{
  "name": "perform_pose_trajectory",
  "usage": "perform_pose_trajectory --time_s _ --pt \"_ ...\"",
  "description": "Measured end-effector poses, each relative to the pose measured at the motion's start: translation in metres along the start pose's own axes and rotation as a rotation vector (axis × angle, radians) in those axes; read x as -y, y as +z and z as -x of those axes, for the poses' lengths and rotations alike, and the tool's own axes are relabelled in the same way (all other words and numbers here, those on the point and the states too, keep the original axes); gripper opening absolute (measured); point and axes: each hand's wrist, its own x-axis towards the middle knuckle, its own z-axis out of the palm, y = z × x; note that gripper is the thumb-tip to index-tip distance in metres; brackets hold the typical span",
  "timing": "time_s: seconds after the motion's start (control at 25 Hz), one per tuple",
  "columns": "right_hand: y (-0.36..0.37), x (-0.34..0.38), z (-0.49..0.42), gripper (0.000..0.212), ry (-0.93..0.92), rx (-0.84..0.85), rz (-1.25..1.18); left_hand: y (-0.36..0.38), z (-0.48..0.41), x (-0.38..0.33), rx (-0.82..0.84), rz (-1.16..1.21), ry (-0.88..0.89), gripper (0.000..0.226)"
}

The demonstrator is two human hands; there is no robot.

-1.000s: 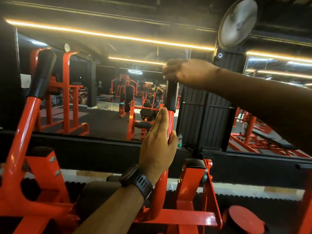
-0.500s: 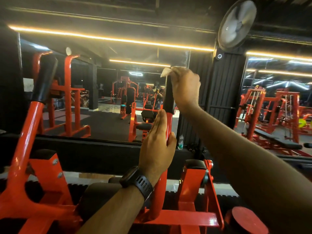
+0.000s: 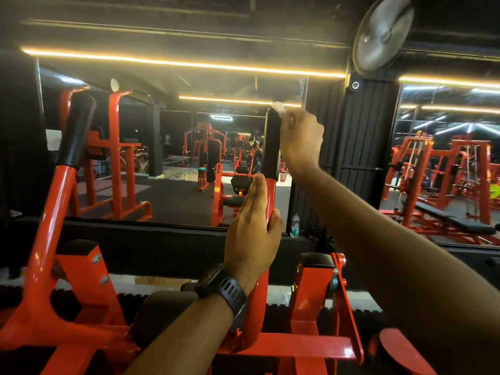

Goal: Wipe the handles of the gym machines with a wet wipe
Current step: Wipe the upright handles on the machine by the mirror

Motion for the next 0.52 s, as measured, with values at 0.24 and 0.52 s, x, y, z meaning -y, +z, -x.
perform_pose_trajectory --time_s 0.24,0.52 --pt "-0.005 -0.007 0.030 0.023 0.056 0.014 -0.175 0.000 -0.002 0.001 -0.008 -0.017 -0.004 0.081" --pt "-0.001 -0.014 0.027 0.020 0.282 0.070 -0.370 0.000 -0.001 -0.001 -0.023 -0.011 -0.011 0.081"
